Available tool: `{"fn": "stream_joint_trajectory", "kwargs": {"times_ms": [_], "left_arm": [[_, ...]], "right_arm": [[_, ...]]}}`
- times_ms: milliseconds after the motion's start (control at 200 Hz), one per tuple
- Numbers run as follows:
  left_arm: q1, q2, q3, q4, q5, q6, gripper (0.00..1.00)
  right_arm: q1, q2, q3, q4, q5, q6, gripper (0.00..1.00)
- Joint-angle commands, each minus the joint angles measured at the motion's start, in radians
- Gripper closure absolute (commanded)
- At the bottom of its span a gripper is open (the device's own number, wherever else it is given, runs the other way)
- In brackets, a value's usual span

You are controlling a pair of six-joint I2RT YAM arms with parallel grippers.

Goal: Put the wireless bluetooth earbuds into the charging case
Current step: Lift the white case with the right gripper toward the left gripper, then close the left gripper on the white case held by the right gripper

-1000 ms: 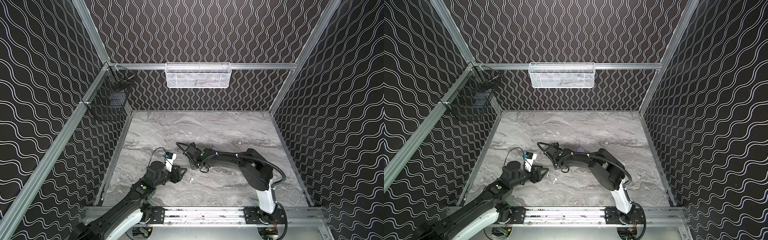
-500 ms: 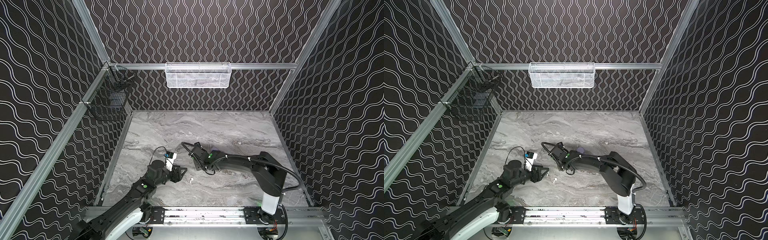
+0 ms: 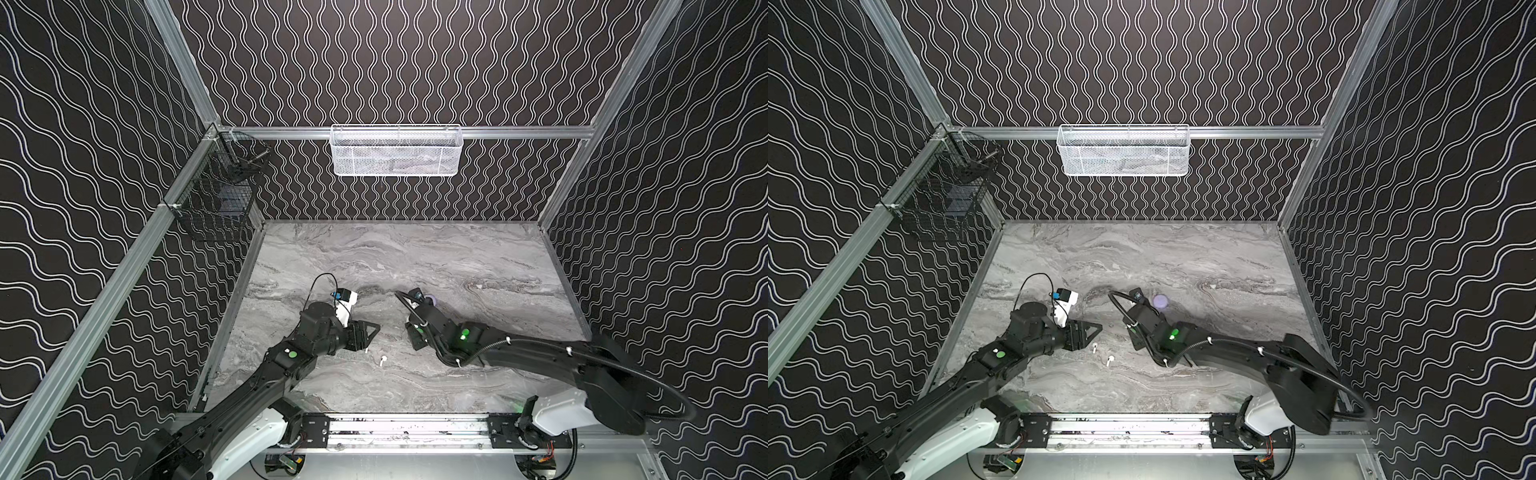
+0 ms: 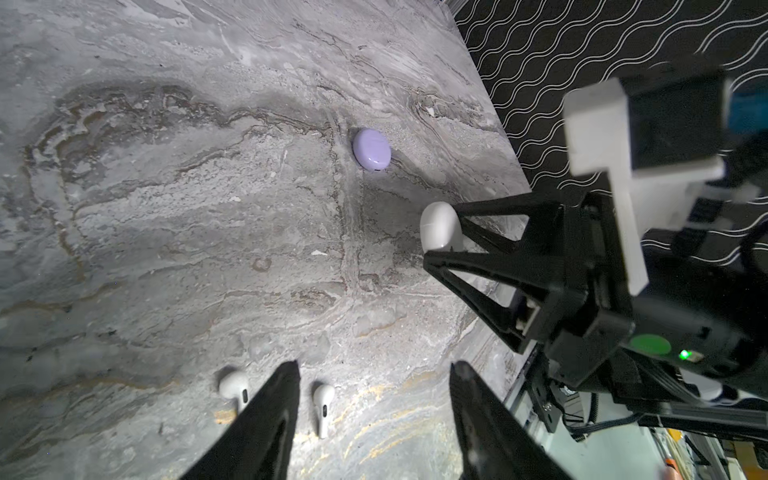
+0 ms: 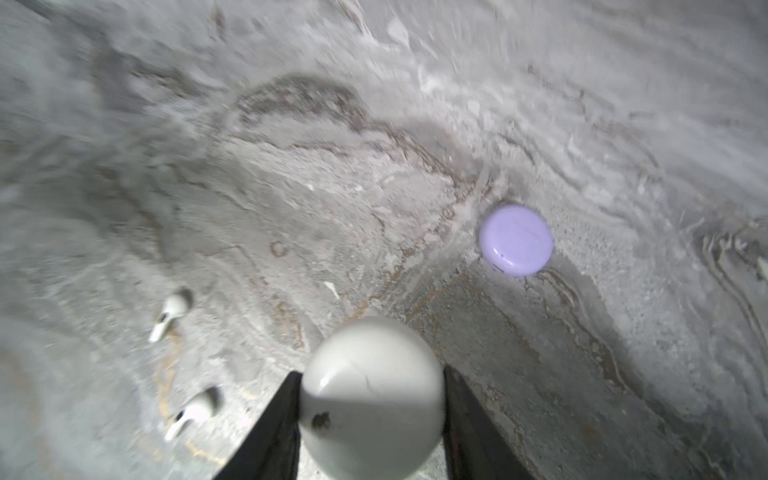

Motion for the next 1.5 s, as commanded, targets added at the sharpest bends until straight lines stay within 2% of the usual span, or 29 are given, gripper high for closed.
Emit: {"fn": "stream_joint_trajectory", "kwargs": {"times_ms": [0,305,480,1016,1496], "left_arm": [[0.001,0.003,0.057,-0.074,0.034,0.008,0.38],[0.001,0.013,0.163,-0.167,0.099,0.012,0.37],[-0.001,0.040,0.185,-0.158,0.175,-0.003,0.37],[-0.004,0.059,0.175,-0.082,0.241,-0.062,0.39],[-0.072,0.074,0.175,-0.031,0.249,-0.081,0.40]], "right_arm": [[0.011,-0.070,-0.050,0.137,-0.005,-0.060,0.68],[0.071,-0.200,-0.135,0.227,0.000,-0.139,0.69],[0.109,-0.241,-0.153,0.262,0.012,-0.170,0.69],[0.172,-0.241,-0.130,0.267,0.010,-0.192,0.70],[0.204,-0.186,-0.075,0.277,0.004,-0.207,0.70]]}}
